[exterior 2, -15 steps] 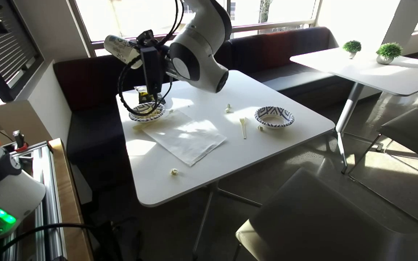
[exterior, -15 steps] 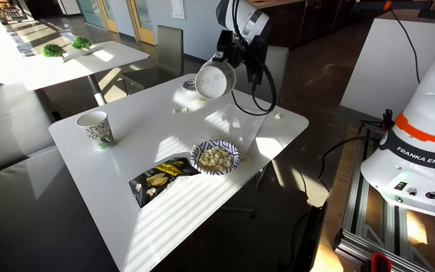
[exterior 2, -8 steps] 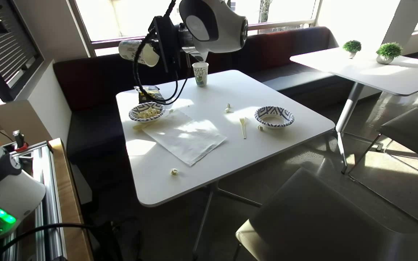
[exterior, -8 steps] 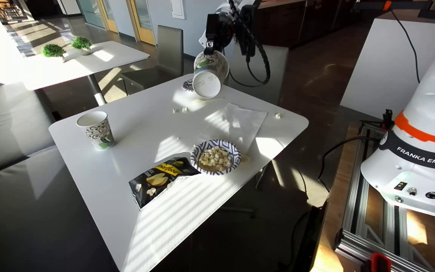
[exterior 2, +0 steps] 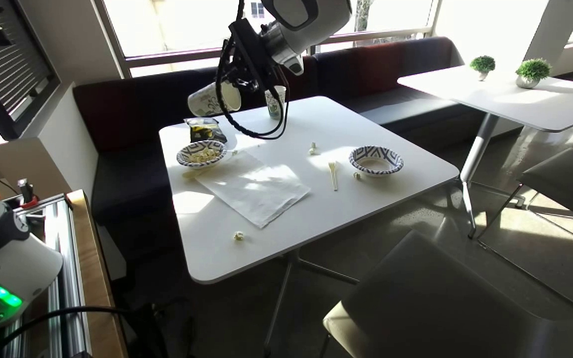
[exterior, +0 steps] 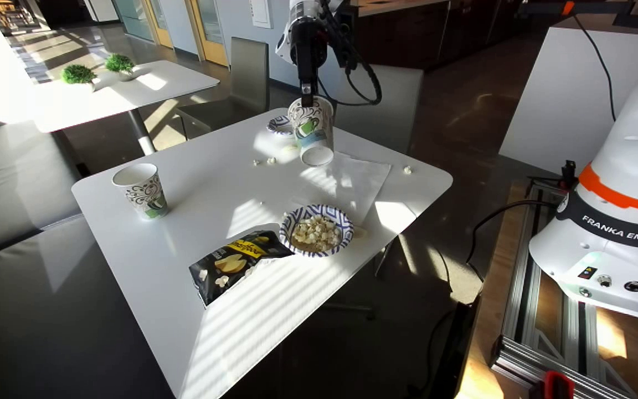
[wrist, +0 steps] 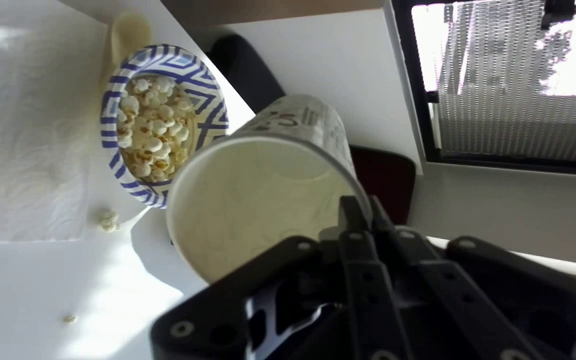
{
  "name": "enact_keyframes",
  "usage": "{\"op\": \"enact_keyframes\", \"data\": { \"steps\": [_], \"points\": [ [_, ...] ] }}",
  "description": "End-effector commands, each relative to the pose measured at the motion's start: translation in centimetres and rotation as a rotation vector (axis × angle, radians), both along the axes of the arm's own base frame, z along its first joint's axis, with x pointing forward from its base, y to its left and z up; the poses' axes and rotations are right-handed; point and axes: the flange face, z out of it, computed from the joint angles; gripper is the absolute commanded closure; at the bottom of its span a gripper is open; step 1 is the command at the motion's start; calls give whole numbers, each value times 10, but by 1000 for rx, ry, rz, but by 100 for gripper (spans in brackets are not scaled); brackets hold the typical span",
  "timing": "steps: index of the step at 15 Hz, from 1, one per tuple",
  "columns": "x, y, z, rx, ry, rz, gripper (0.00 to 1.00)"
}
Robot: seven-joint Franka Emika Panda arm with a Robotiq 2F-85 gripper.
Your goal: Pour the contents in the cup into the bowl
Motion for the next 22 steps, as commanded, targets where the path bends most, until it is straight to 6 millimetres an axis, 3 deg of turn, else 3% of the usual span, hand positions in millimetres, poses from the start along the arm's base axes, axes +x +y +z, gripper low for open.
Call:
{"op": "enact_keyframes", "data": {
  "steps": [1,3,4,9,12,17,22],
  "points": [
    [10,4,4,-160,-67,103,99],
    [10,5,10,-235,-119,161,99],
    [9,3,4,-167,-72,112,96],
    [11,5,11,-215,-102,148,99],
    [21,5,22,-403,-218,120,99],
    [33,25,32,-558,-412,104,99],
    [45,48,15,-656,-591,72,99]
  ]
}}
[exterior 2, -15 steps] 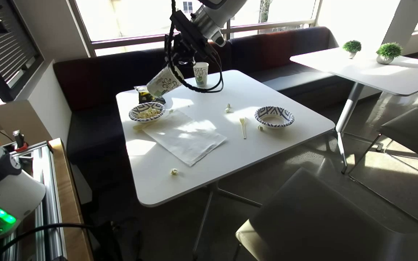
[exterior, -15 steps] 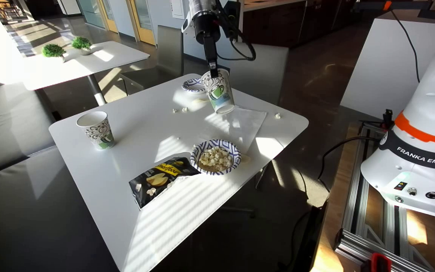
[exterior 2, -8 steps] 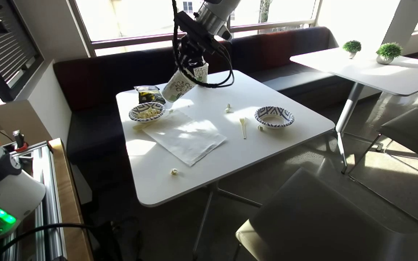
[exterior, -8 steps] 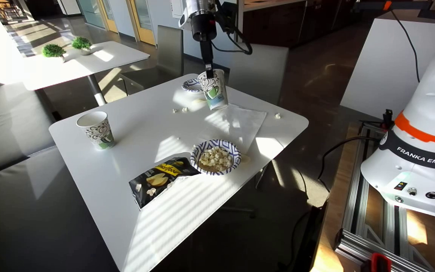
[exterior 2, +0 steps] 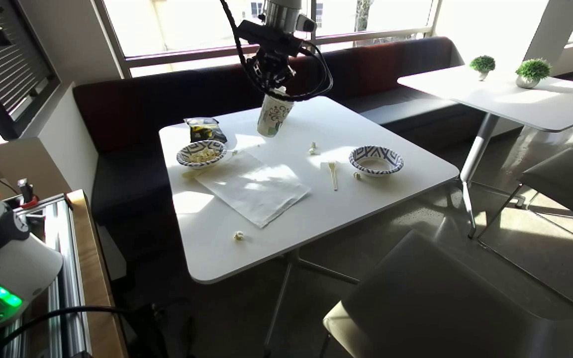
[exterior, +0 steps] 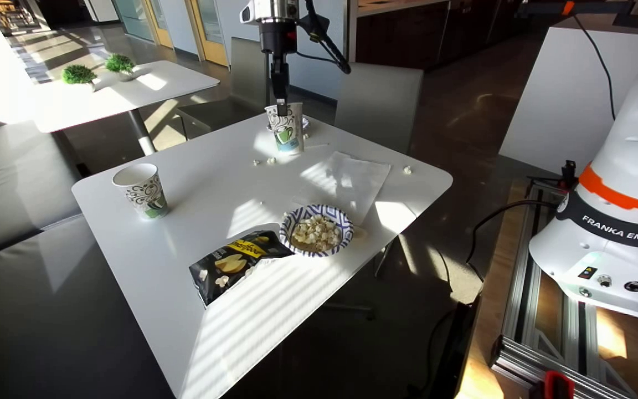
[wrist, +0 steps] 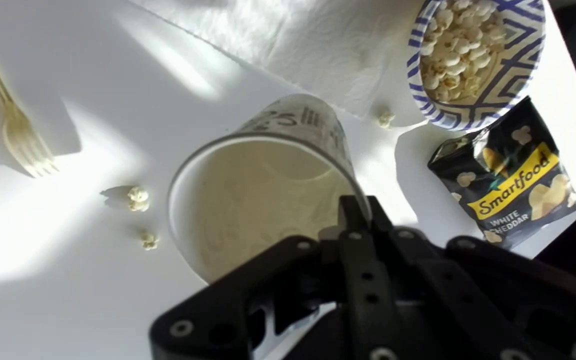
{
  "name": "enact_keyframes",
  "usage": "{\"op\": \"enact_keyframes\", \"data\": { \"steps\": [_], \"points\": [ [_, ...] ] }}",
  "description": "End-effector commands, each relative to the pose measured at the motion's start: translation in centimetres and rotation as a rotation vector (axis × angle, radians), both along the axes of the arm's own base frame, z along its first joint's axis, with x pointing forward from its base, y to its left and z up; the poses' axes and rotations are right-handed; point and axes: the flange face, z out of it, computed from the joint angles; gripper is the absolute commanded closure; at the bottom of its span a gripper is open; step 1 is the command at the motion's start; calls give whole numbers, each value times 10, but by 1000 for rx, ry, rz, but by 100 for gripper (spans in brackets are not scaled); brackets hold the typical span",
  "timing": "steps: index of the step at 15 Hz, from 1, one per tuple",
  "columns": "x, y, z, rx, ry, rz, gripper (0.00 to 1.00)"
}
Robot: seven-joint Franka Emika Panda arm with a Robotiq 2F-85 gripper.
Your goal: Pour the contents in the cup into the bowl
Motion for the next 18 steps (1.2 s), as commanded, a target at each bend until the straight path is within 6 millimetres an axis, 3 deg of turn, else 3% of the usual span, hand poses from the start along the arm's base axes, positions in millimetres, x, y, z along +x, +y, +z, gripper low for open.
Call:
{"op": "enact_keyframes", "data": {
  "steps": [1,9,14,18],
  "points": [
    [-3,15,-18,-87,-98,-2,99],
    [13,36,-49,-169,-246,23,99],
    [17,73,-67,-165,-290,109,99],
    [25,87,-85,-204,-348,173,99]
  ]
}}
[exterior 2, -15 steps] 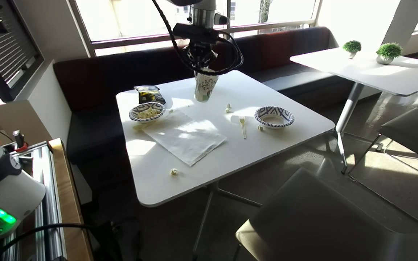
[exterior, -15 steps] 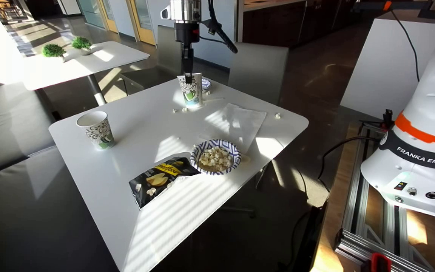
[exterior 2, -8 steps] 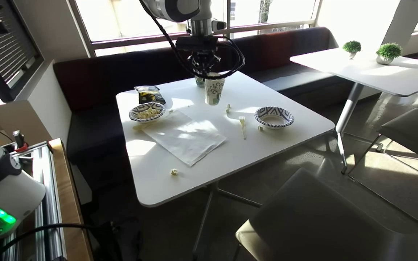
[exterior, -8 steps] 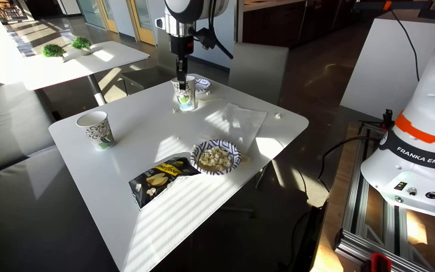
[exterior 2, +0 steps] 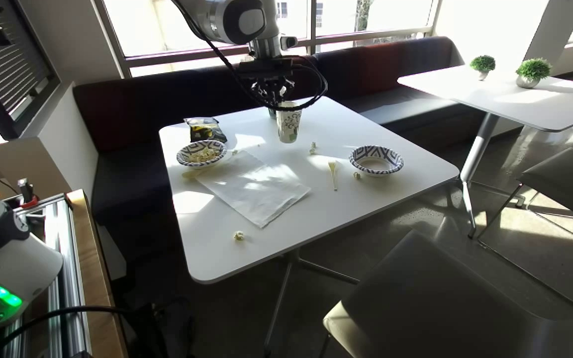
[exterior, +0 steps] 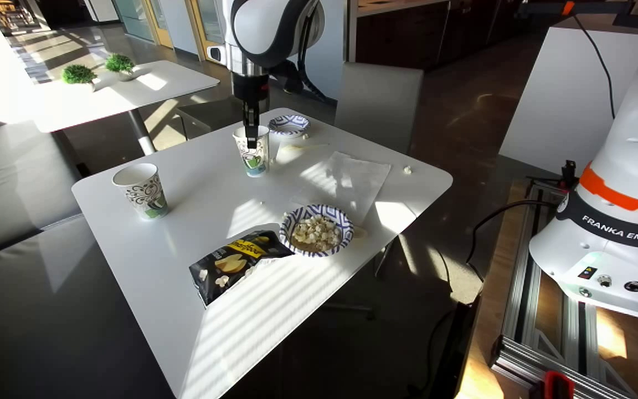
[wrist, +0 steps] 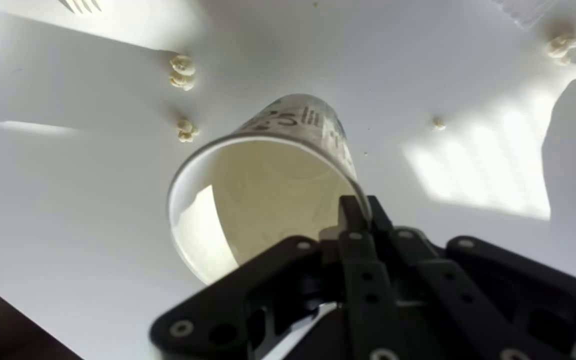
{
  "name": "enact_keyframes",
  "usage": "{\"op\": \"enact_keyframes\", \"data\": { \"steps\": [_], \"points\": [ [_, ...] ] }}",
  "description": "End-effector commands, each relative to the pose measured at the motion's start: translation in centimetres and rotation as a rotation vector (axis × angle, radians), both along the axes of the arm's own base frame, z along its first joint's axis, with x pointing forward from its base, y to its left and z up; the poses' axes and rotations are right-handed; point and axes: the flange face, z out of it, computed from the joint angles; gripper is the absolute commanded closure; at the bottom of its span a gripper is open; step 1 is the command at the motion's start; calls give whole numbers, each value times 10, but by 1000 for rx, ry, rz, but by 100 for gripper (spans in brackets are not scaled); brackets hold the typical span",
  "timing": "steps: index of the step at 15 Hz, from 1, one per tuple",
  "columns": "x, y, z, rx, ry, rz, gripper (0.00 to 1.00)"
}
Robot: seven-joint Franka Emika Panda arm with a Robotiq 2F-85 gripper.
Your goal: Pour the contents in the cup into the bowl
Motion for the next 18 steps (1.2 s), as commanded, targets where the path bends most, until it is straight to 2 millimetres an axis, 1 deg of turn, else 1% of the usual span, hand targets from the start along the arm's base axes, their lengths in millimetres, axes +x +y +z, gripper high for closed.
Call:
{"op": "enact_keyframes", "data": {
  "steps": [1,3,4,5,6,8,9,10,12,14,15,16,17,18],
  "points": [
    [9,10,-22,-36,-34,42,99],
    [10,13,-34,-46,-27,63,99],
    [11,14,-38,-51,-21,74,97],
    [12,15,-41,-58,-15,84,71],
    [13,16,-37,-71,-27,89,70],
    [13,14,-27,-109,-26,95,57],
    [10,14,-19,-109,1,99,50],
    [8,12,-11,-130,11,86,41],
    [-6,8,13,-111,119,50,26],
    [-25,2,47,-94,225,-10,12],
    [-33,-4,67,-98,230,-72,4],
    [-42,-13,87,-111,221,-146,1],
    [-48,-19,106,-112,187,-198,0],
    [-58,-26,122,-108,156,-248,0]
  ]
}}
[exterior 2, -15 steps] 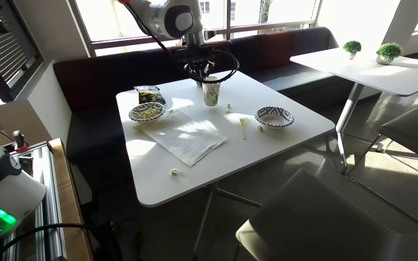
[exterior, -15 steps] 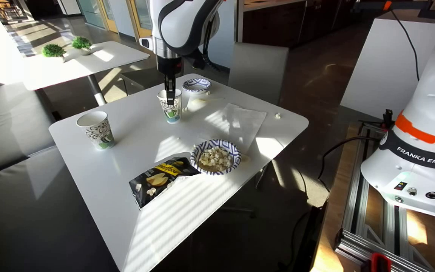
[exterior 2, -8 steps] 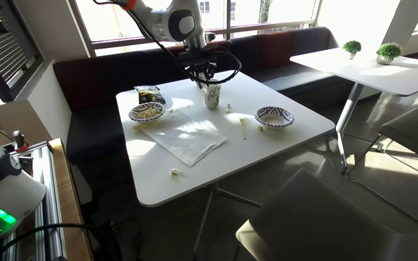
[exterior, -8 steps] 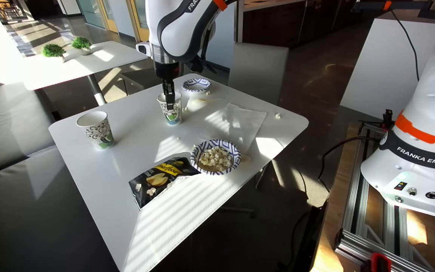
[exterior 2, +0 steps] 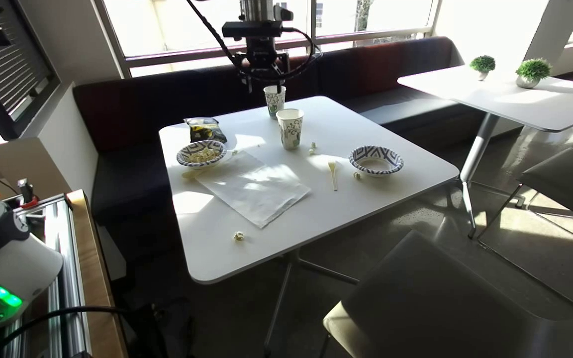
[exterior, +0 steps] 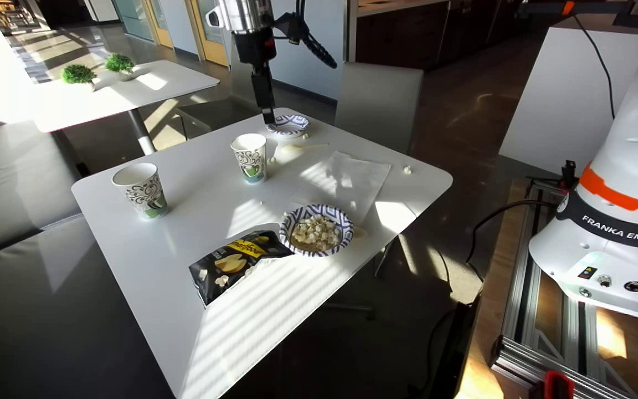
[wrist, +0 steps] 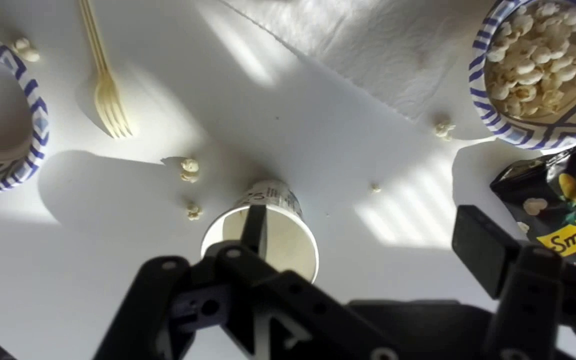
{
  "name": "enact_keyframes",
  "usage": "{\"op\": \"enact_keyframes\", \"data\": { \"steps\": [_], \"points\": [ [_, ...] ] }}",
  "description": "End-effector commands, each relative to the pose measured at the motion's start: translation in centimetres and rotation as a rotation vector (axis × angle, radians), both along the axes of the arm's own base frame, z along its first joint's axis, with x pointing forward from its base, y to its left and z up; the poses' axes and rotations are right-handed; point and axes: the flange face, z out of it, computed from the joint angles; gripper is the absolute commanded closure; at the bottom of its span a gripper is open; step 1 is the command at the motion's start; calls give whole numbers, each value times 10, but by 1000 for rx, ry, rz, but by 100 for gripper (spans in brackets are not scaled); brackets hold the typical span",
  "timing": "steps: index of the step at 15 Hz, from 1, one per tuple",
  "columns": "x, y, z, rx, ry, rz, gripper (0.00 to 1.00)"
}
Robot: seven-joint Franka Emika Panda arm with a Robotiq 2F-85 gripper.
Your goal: Pour the contents in the cup into the bowl
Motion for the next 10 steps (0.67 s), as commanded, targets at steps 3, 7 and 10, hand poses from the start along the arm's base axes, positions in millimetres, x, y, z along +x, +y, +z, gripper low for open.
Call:
{"op": "enact_keyframes", "data": {
  "steps": [3,7,10],
  "points": [
    [-74,-20,72,-7,-104,-301,0],
    [-74,-15,86,-7,-119,-326,0],
    [-71,-15,88,-5,-123,-324,0]
  ]
}}
